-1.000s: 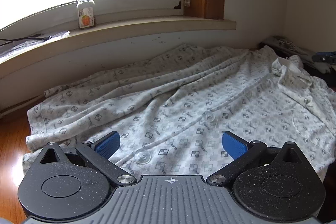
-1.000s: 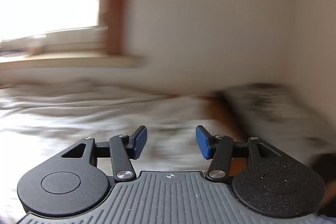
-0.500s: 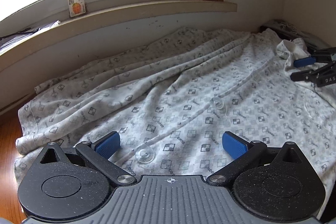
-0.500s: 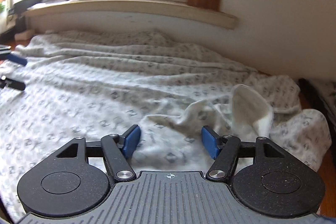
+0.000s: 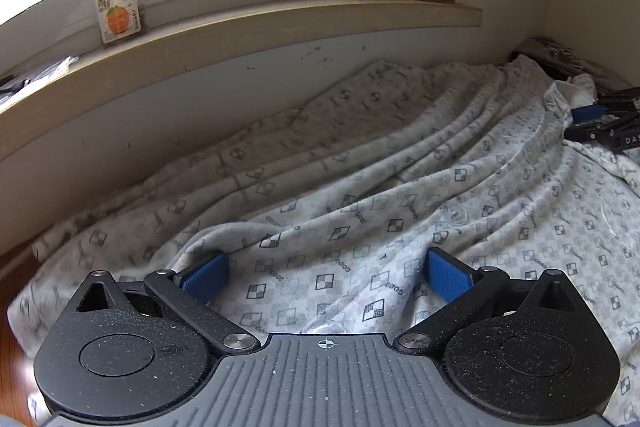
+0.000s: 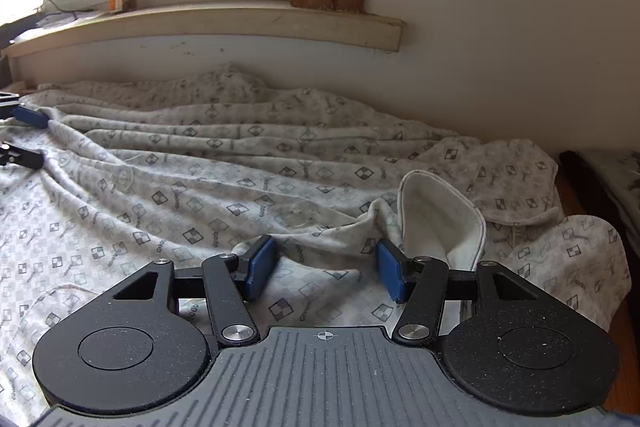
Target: Fold clothes
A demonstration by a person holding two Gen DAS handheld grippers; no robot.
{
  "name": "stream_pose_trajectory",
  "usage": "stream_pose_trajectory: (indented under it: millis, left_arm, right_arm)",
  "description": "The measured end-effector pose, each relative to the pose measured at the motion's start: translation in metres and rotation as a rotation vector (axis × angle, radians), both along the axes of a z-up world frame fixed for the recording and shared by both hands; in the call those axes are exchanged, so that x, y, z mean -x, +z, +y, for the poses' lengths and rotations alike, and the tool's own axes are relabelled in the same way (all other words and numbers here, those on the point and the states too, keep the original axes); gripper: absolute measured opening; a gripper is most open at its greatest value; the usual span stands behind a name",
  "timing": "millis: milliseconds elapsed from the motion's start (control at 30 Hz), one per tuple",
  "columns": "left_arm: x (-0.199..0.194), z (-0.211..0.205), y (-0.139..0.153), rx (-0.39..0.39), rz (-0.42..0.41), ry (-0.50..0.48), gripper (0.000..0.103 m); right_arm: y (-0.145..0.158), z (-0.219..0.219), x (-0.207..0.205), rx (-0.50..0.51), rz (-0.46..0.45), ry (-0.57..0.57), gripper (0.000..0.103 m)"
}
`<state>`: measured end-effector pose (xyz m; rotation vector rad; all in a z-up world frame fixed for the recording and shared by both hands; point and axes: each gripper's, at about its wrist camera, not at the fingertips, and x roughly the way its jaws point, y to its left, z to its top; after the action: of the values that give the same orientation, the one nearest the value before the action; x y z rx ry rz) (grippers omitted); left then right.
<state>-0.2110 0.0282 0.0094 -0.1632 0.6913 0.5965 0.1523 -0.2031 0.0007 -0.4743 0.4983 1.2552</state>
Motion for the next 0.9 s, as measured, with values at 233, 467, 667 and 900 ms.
stream_pose_trajectory:
  millis: [233, 467, 667, 900]
  left_arm:
    - [-0.007, 0.038, -0.001, 0.008, -0.004, -0.022, 0.103]
    - [-0.006, 0.040, -0.002, 0.008, -0.006, -0.025, 0.103]
    - [-0.006, 0.039, -0.002, 0.005, -0.004, -0.022, 0.103]
    - [-0.001, 0.013, 0.009, -0.091, 0.032, -0.012, 0.103]
  right_arm:
    - [0.000, 0.020, -0.008, -0.011, 0.013, -0.013, 0.055]
    - [0.005, 0.011, -0.009, -0.045, 0.040, -0.016, 0.035]
    - [0.022, -0.018, -0.006, -0.105, 0.035, -0.036, 0.009]
    - [0.072, -0.105, -0.028, -0.198, -0.095, -0.212, 0.008]
